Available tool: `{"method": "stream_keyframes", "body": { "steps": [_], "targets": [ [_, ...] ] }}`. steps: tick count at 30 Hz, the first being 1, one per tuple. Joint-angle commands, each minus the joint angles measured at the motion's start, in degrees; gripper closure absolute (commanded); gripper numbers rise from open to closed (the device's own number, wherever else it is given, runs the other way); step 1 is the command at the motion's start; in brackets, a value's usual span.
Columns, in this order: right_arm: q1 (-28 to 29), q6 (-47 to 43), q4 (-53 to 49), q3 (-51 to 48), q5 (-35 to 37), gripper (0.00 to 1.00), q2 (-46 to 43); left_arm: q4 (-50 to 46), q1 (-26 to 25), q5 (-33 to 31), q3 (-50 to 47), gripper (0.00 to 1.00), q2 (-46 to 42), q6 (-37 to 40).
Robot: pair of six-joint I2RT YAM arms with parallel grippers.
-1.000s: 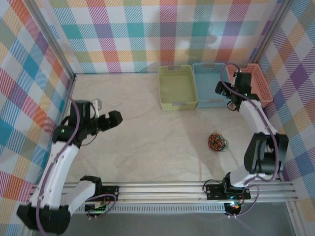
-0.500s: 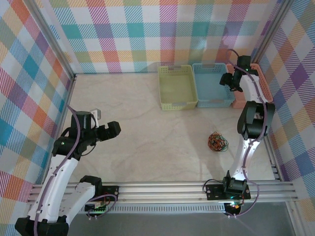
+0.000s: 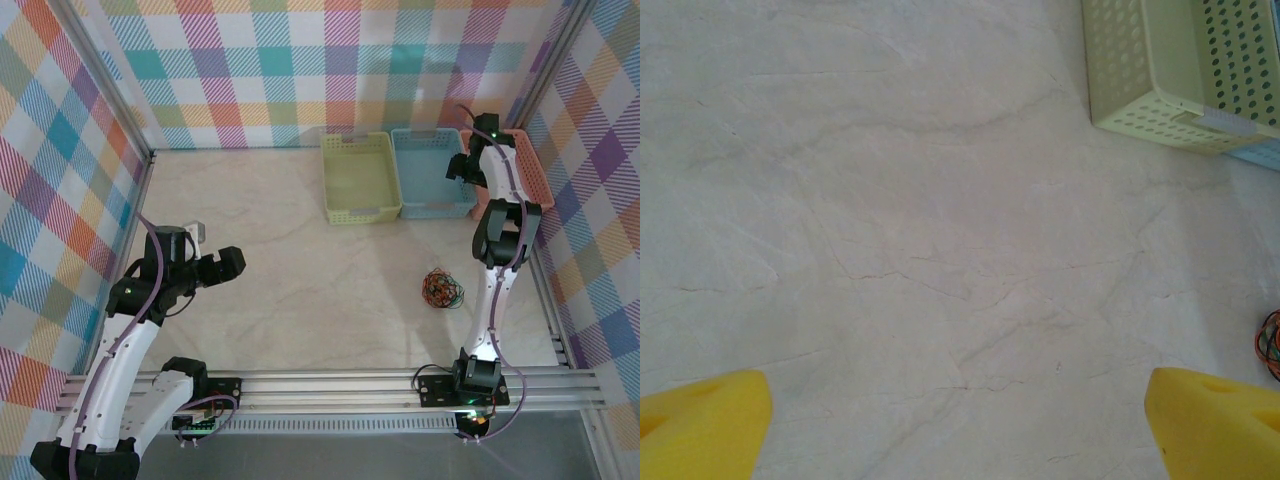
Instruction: Untangle the cables
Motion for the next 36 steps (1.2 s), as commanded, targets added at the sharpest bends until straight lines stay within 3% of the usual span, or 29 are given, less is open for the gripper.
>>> {"method": "stream_keyframes", "body": {
  "steps": [1, 4, 11, 14, 19, 36],
  "targets": [
    [-0.14, -2.32, -2.02, 2.04, 2.19, 0.29, 0.79, -0.08, -0.54, 0.35, 0.02, 0.04, -0.1, 1.08],
    [-0.07, -3.17, -1.87, 2.09, 0.61, 0.41, 1.52, -0.08, -0.48, 0.36, -0.02, 0.04, -0.1, 1.05],
    [2.21, -7.08, 1.52, -0.6, -0.09, 0.86, 0.98, -0.35, -0.46, -0.27, 0.06, 0.04, -0.45, 1.17],
    [3.36, -7.33, 2.92, -1.95, -0.77, 0.95, 0.07, -0.26, -0.46, -0.18, -0.01, 0.04, -0.58, 1.17],
    [5.55, -7.64, 3.97, -2.75, -2.16, 1.0, -0.83, -0.35, -0.46, -0.09, 0.0, 0.04, -0.38, 1.16],
    [15.34, -3.52, 5.0, -1.55, -4.76, 1.0, -1.35, -0.63, -0.46, -0.72, 0.05, 0.04, -0.59, 1.0]
  ]
}}
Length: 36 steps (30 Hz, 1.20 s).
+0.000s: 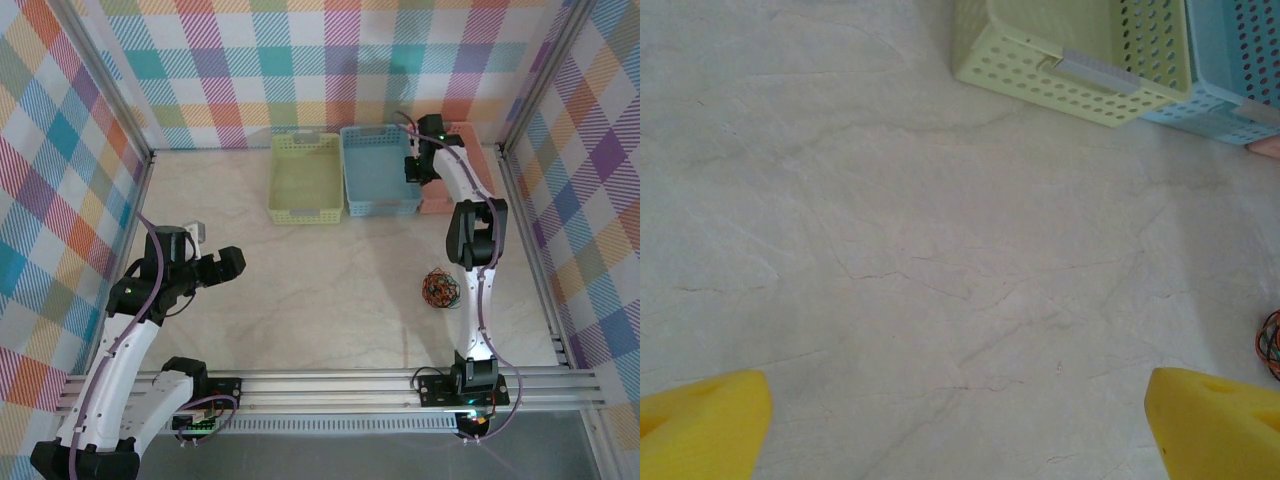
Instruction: Untangle the cables
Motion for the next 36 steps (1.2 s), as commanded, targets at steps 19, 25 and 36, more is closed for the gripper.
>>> {"method": "stream_keyframes", "body": {
  "steps": [19, 25, 36],
  "targets": [
    [6.17, 6.13, 2.75, -0.93, -4.34, 1.0, -0.27, -0.24, -0.53, -0.64, -0.28, 0.04, -0.54, 1.06],
    [6.83, 7.86, 2.63, -1.52, -4.63, 0.95, -1.24, -0.37, -0.46, -1.19, -0.3, 0.04, -0.23, 1.04],
    [6.92, 10.3, 9.3, -12.02, -8.72, 0.7, -14.3, 0.98, -0.04, -2.85, 3.91, 0.04, 1.67, -1.98]
  ]
}}
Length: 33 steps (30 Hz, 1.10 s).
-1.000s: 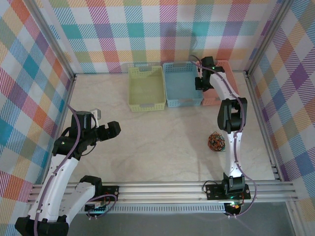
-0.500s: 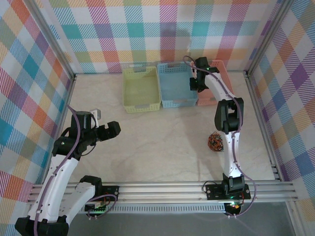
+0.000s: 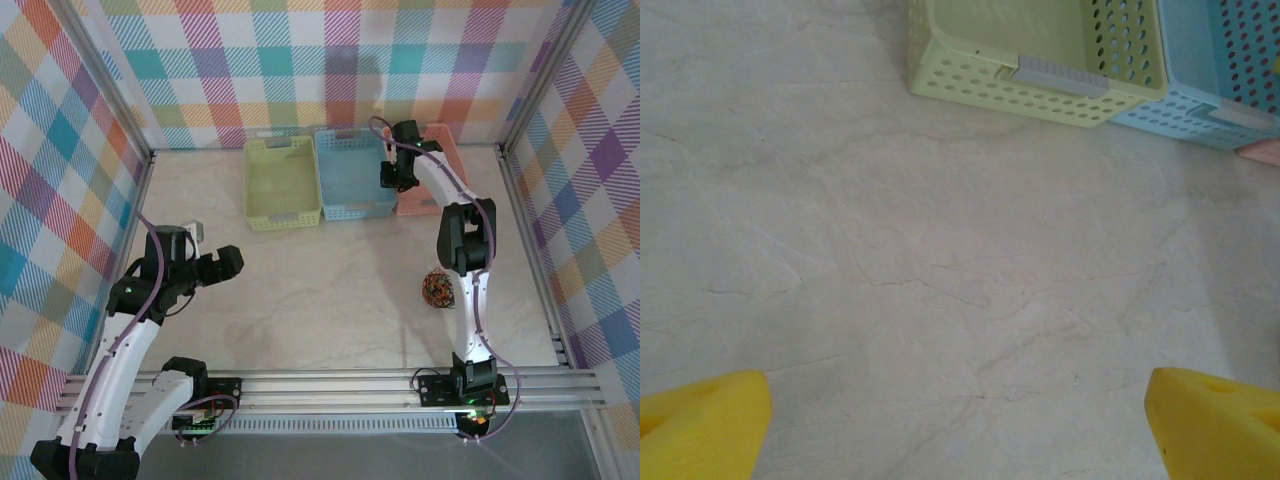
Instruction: Untangle the cables
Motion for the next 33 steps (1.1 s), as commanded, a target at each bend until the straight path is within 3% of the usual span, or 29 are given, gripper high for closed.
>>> {"method": "stream_keyframes", "body": {
  "steps": [1, 5, 11, 14, 17, 21, 30, 33],
  "targets": [
    [0.63, 2.83, 5.72, -4.78, -4.2, 0.69, -10.57, 1.26, 0.06, 0.39, 4.68, 0.04, 1.52, -2.71],
    [1.33, 4.8, 12.27, -14.88, -4.77, 0.65, -20.93, 8.11, -0.11, 4.01, 3.28, 0.05, 0.75, -10.48],
    [1.64, 9.3, 26.4, -36.53, -10.06, 0.57, -36.68, 32.28, -1.42, 5.61, -13.02, 0.05, 0.16, -16.27],
    [1.59, 11.92, 35.53, -48.54, -13.21, 0.53, -43.45, 44.94, -2.66, 6.73, -19.49, 0.06, 3.72, -14.7],
    [1.64, 13.19, 41.24, -58.41, -13.54, 0.53, -48.95, 50.31, -3.88, 3.92, -22.16, 0.05, 6.01, -10.83],
    [1.64, 13.26, 49.75, -68.9, -14.67, 0.53, -52.02, 57.42, -4.06, 2.63, -24.93, 0.02, 7.81, -10.69],
    [1.63, 13.42, 64.6, -82.39, -17.26, 0.53, -53.67, 67.98, -4.06, 2.64, -26.5, 0.0, 14.83, -10.81],
    [1.59, 13.22, 68.75, -86.24, -16.41, 0.51, -54.8, 71.86, -4.3, 6.41, -25.59, 0.01, 19.8, -11.11]
  ]
}}
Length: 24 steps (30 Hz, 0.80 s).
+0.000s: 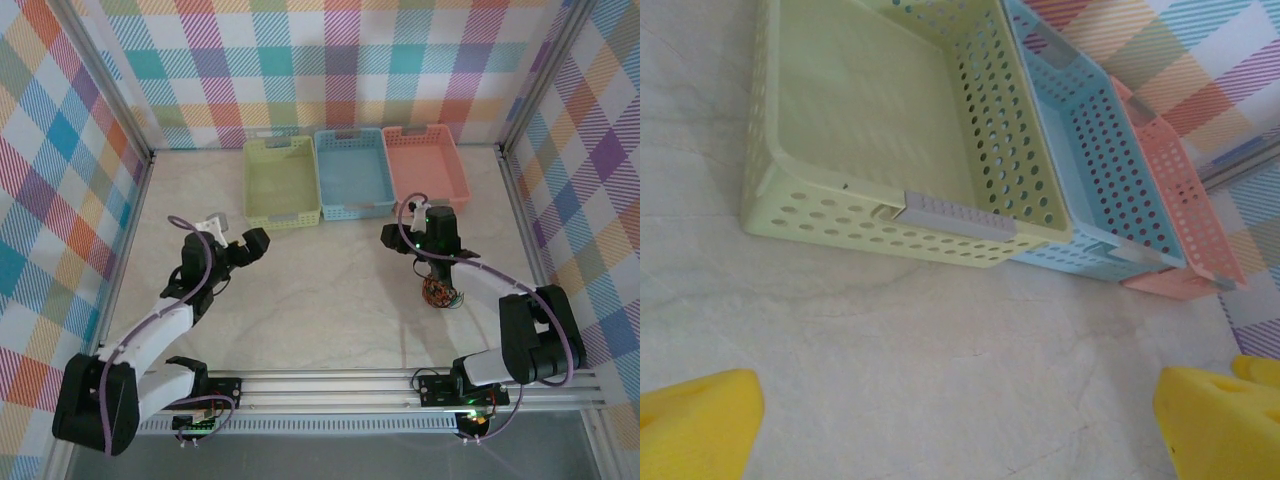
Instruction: Untangle the cables
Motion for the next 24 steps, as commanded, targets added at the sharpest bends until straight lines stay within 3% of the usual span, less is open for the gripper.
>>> {"method": "stream_keyframes", "body": {
  "steps": [1, 4, 8, 12, 16, 24],
  "targets": [
    [0.13, 0.38, 9.24, -3.11, -0.14, 0.51, -2.52, 6.83, -0.86, 2.55, 0.81, 0.01, 4.57, 0.6],
    [0.13, 2.53, 8.47, -3.69, 1.3, 0.47, -3.83, 4.26, -1.5, 2.35, 4.02, 0.03, 7.95, 1.6],
    [0.13, 2.6, 4.08, -3.84, 3.69, 0.46, -5.96, 0.01, -2.42, -4.93, 4.75, 0.02, 9.19, 1.11],
    [0.09, 2.31, 4.39, -5.57, 7.0, 0.46, -8.24, -1.0, -2.37, -4.57, 5.95, 0.01, 11.32, 1.11],
    [0.12, 1.77, 2.35, -5.63, 8.86, 0.46, -9.17, -8.68, -2.44, -4.73, 10.24, 0.03, 15.5, 0.85],
    [0.13, 1.97, 2.73, -5.78, 8.35, 0.46, -8.64, -5.01, -2.53, -4.69, 6.54, 0.01, 11.2, 1.0]
  ]
}}
